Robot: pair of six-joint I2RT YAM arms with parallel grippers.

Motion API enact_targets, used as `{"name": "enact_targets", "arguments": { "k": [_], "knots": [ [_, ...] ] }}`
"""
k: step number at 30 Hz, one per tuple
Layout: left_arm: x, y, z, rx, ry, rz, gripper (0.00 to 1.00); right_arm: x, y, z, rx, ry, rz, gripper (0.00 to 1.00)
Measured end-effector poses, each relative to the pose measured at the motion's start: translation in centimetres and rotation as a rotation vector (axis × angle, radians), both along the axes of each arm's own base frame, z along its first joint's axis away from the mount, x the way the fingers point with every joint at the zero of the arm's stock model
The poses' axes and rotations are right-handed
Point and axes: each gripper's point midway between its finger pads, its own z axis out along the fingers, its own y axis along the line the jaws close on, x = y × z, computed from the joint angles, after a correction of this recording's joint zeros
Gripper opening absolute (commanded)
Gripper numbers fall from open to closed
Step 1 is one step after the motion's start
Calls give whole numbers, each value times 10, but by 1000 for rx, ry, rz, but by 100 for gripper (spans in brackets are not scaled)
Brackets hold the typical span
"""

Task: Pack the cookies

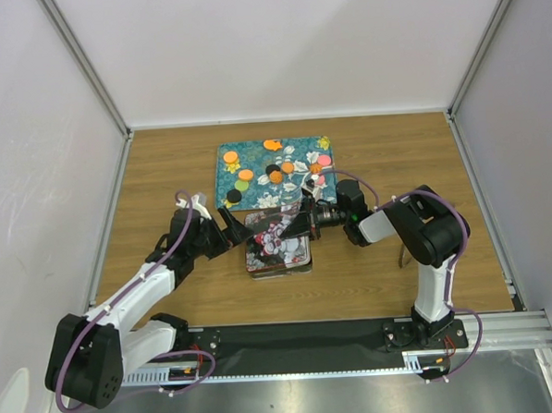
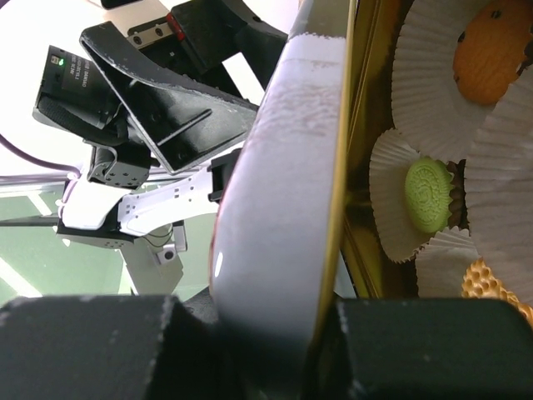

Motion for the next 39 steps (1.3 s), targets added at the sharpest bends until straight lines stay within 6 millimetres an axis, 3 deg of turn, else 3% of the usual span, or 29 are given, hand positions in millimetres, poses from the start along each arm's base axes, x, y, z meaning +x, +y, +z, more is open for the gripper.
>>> {"name": "enact_targets", "arguments": {
  "k": [26,39],
  "knots": [
    [-4,-7,-7,0,14,-37,100,0,1,1,17,-1,2,10],
    [-5,-12,-17,10,39,-53,98,10,-9,-7,6,10,-25,12]
  ]
}}
